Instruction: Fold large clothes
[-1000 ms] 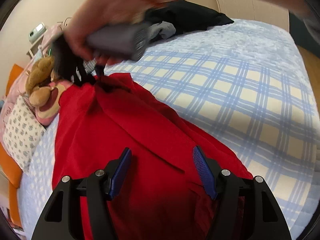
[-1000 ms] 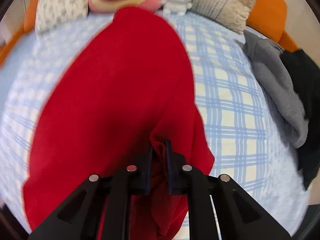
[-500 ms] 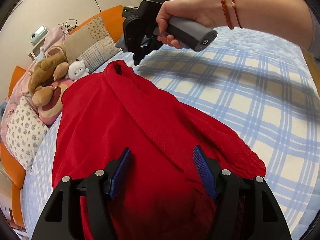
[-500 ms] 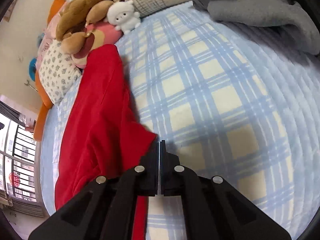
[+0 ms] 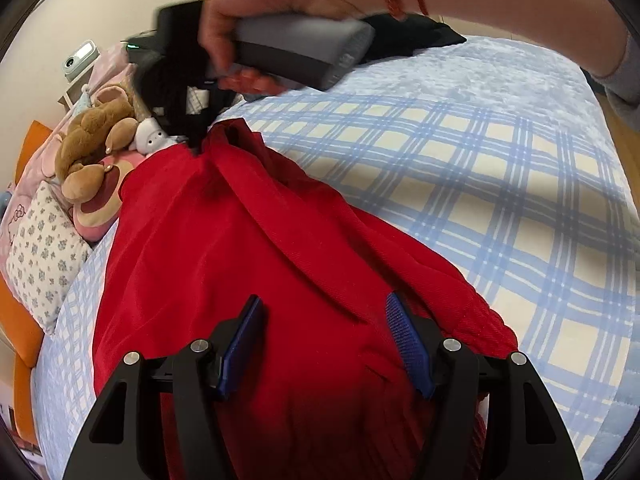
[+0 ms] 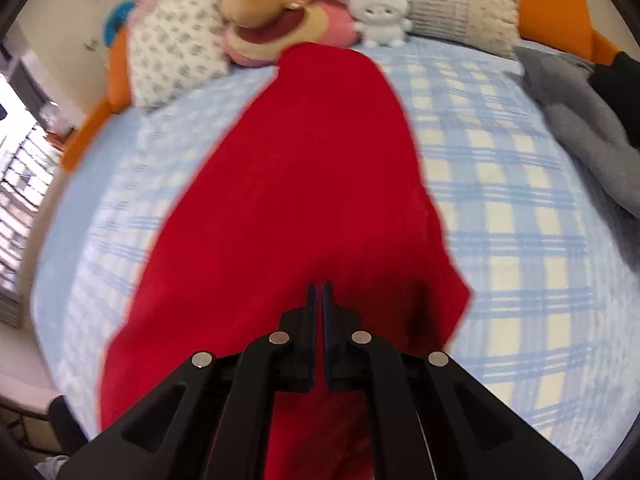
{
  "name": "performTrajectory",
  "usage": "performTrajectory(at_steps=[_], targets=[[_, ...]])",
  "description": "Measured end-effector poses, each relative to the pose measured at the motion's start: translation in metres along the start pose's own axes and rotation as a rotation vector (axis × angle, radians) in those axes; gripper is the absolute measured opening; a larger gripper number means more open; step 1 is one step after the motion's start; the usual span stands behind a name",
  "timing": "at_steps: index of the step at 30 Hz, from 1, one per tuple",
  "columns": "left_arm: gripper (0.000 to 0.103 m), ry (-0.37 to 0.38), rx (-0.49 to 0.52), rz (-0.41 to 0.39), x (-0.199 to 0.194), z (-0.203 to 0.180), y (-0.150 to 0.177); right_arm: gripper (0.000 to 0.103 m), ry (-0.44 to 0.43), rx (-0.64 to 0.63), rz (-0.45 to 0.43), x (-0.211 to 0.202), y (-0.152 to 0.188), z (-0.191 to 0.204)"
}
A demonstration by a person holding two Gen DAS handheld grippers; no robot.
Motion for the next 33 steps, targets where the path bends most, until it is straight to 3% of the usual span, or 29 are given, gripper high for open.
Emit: performTrajectory(at_steps=[3,9,15,17,19,21,23,26,29,33], targets=[[0.067,-0.006,-0.010,-0.002,0.002,0.000,0.001,0.000,0.012,0.065,-0.016,-0.002,0.006,-0.034],[0.065,-0.009,-0.002,0.011,0.010,-0.006,0.004,0.000,-0.047,0.170,-0.004,0.026,0.025,-0.075],[0.064,-0.004,-0.029,0.036,0.007,-0.005,0.003,0.000,-0.052,0.173,-0.051,0.023,0.026,-0.069],[0.065,0.043,-0.049,0.024,-0.012,-0.006,-0.001,0.006,-0.075,0.171,-0.072,0.006,0.028,-0.062],[0.069,0.027,-0.047,-0.023,-0.041,-0.001,-0.007,0.006,-0.100,0.138,-0.097,-0.019,0.036,-0.049],[0.076,-0.011,-0.034,-0.052,-0.065,0.009,-0.007,0.006,-0.127,0.065,-0.111,-0.046,0.057,-0.027],[0.076,-0.062,-0.054,-0.052,-0.082,0.026,0.003,0.006,-0.152,0.008,-0.102,-0.062,0.083,-0.008],[0.076,-0.104,-0.116,-0.027,-0.084,0.054,0.026,0.006,-0.225,-0.049,-0.033,-0.074,0.143,0.021],[0.075,-0.062,-0.206,0.014,-0.069,0.074,0.053,0.006,-0.263,-0.074,0.048,-0.069,0.194,0.036],[0.062,0.032,-0.272,0.053,-0.043,0.070,0.077,0.002,-0.203,-0.046,0.092,-0.051,0.227,0.020]])
Point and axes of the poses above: each gripper's, at about its wrist camera, not at the fingertips, and x roughly the way its jaws point, z to its left, y to its underside, the point moved 9 cm from there along x, roughly the way its jaws point, and after that the axes turned 12 degrees about x, right-handed, at the moved point
